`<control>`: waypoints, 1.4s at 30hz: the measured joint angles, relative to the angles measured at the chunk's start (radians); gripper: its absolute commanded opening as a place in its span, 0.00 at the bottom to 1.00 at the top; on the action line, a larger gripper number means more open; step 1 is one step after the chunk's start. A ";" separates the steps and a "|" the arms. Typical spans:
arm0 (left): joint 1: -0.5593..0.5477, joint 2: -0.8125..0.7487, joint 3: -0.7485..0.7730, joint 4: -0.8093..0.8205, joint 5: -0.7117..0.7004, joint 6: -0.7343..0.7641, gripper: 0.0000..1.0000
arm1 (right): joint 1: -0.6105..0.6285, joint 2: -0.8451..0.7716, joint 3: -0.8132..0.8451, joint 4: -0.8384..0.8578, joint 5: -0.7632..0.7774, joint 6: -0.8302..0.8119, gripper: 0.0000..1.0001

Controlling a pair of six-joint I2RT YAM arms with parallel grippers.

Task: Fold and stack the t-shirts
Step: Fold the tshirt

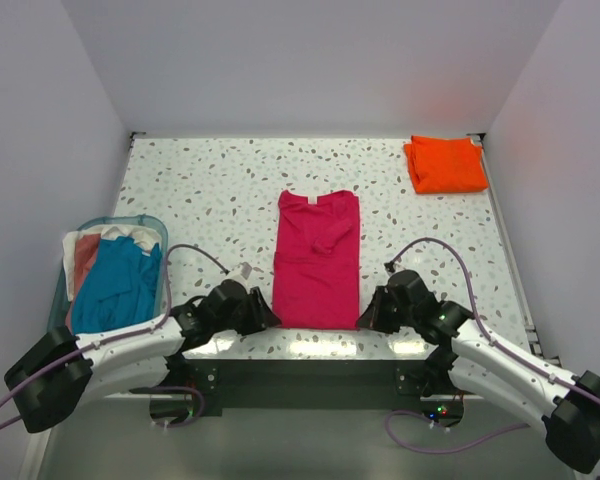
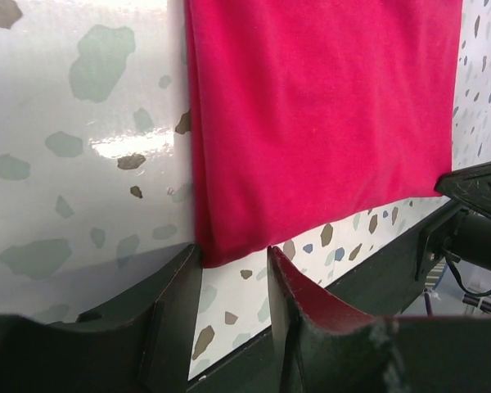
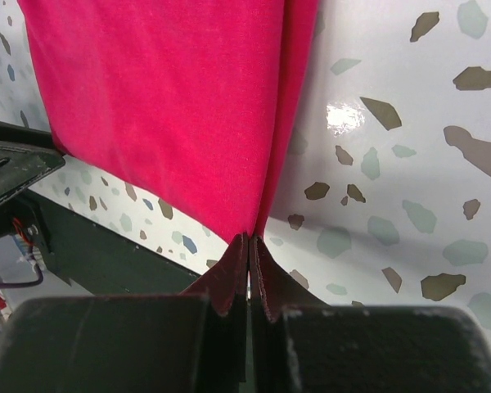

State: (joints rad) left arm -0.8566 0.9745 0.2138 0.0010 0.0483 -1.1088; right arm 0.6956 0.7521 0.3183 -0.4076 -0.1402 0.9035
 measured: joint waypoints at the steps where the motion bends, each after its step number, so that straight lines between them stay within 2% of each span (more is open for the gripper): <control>1: -0.005 0.011 0.000 0.014 0.000 -0.003 0.39 | 0.000 0.000 0.000 0.000 0.000 0.000 0.00; 2: -0.010 0.023 0.000 0.026 -0.001 -0.006 0.36 | 0.000 0.000 0.000 0.000 0.000 0.000 0.00; 3: -0.014 0.033 0.000 0.035 0.000 -0.010 0.24 | 0.000 0.001 0.000 0.000 0.000 0.000 0.00; 4: -0.019 0.042 0.000 0.042 -0.001 -0.014 0.17 | 0.000 0.002 0.000 0.000 0.000 0.000 0.00; 7: -0.035 0.062 0.001 0.038 -0.006 -0.015 0.01 | 0.000 0.008 0.000 0.000 0.001 -0.002 0.00; 13: -0.078 0.005 0.039 -0.074 -0.044 -0.006 0.00 | 0.000 0.004 0.013 -0.035 0.000 -0.020 0.00; 19: -0.134 -0.122 0.139 -0.241 -0.100 -0.006 0.00 | 0.013 -0.105 0.053 -0.137 0.001 -0.057 0.00; 23: -0.140 -0.147 0.233 -0.324 -0.143 0.013 0.00 | 0.017 -0.122 0.144 -0.217 0.045 -0.096 0.00; 27: -0.126 -0.080 0.379 -0.388 -0.195 0.074 0.00 | 0.017 -0.037 0.298 -0.259 0.111 -0.143 0.00; 31: -0.036 0.013 0.525 -0.395 -0.188 0.156 0.00 | 0.017 0.114 0.484 -0.274 0.180 -0.193 0.00; 36: 0.156 0.118 0.666 -0.379 -0.126 0.249 0.00 | -0.027 0.324 0.701 -0.255 0.205 -0.255 0.00; 42: 0.342 0.363 0.834 -0.307 -0.021 0.316 0.00 | -0.275 0.624 0.958 -0.201 0.117 -0.303 0.00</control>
State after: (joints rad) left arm -0.5148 1.3373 1.0481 -0.3061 0.0273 -0.7929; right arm 0.4206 1.3758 1.2766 -0.6083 -0.0231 0.6010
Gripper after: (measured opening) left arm 0.018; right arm 0.008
